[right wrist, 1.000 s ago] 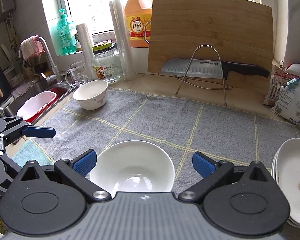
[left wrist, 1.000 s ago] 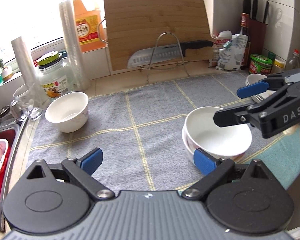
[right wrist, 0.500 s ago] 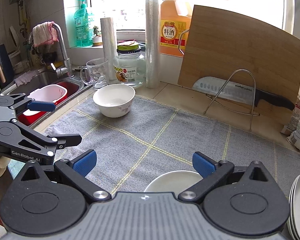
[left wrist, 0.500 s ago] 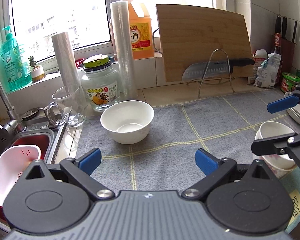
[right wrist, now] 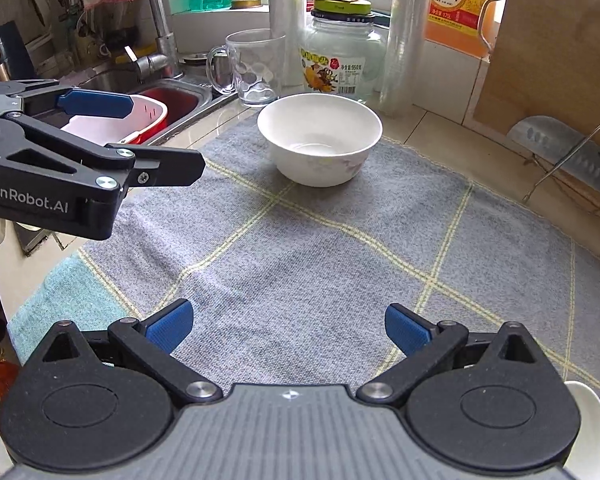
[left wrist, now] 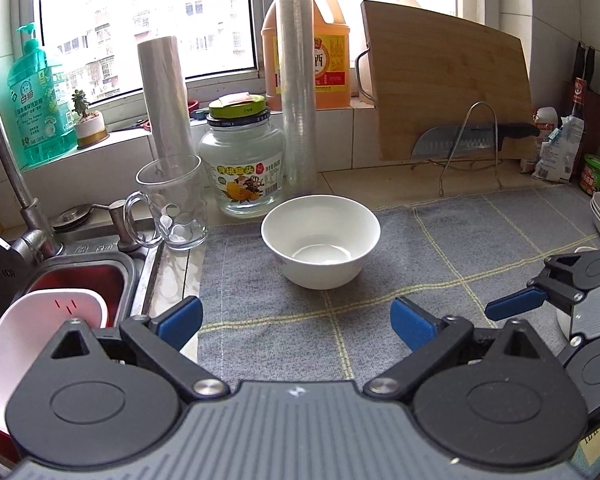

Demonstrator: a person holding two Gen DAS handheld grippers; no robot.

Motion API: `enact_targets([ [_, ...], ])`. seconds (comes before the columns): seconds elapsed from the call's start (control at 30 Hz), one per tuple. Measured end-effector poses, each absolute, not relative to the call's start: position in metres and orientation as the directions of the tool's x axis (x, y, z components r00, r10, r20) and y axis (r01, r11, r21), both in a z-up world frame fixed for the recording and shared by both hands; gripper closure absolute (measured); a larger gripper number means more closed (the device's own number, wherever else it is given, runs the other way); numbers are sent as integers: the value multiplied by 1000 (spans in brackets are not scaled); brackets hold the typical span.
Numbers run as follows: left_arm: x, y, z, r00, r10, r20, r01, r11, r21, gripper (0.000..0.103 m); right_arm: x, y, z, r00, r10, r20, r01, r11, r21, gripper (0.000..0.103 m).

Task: Organize plates and bowls
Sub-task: 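Move the left tool to the nested white bowls and grasp their rim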

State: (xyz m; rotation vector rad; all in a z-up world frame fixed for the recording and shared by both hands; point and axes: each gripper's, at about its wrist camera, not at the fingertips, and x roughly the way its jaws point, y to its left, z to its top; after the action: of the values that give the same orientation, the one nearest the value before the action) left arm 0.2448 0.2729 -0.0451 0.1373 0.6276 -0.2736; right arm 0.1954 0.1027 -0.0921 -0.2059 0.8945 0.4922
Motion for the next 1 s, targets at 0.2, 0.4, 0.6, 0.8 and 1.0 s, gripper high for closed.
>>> enact_targets([
  [0.2,257,276,-52,758,-236,-608,325,945,38,3,204,120,-114,491,305,-816,-490,871,31,0],
  [0.4,270,272,-54,743,-272,-612,370,928,37,3,201,122,-125,509,275,-816,-478,878,-2,0],
  [0.6,283,267,-54,719,-316,-619,417,909,20,3,188,112,-128,550,311,-775,-491,871,1,0],
  [0.8,300,263,-52,697,-345,-629,464,885,28,3,178,106,-132,606,340,-719,-494,870,-5,0],
  [1.0,322,260,-47,671,-376,-639,516,855,39,3,189,111,-128,583,319,-747,-484,875,-4,0],
])
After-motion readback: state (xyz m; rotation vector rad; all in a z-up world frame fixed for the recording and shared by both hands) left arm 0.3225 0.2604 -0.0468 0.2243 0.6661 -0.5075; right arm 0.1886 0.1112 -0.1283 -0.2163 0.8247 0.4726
